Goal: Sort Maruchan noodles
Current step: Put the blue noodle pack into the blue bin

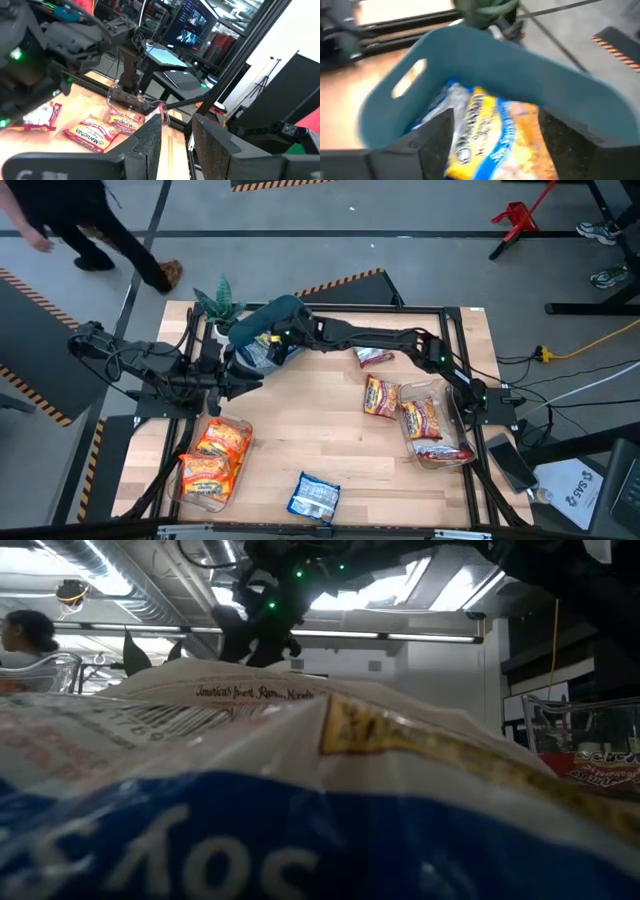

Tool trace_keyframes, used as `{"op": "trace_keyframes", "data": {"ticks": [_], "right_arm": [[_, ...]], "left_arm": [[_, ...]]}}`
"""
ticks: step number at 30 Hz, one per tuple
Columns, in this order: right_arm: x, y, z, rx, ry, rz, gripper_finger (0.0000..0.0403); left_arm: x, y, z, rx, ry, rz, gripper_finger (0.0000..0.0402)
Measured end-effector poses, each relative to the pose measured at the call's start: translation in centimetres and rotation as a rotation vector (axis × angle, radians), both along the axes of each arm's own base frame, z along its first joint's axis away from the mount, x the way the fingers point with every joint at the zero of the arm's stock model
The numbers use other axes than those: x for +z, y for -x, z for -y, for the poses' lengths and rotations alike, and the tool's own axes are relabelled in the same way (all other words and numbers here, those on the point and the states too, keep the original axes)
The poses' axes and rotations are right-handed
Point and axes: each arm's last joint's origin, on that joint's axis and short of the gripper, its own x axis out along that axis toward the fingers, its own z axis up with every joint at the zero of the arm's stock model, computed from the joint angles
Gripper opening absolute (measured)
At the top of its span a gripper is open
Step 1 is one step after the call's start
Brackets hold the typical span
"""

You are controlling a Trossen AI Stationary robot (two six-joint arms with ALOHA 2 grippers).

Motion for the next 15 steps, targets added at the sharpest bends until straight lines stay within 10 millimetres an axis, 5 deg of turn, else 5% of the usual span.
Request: {"op": "trace_keyframes", "data": {"ticks": [15], "right_arm": [[-8.1, -2.4, 0.1, 0.096, -0.131, -0.049, 0.0031]], "left_arm": [[-0.3, 0.0, 0.0, 0.027, -0.019, -0.03, 0.0105]]}}
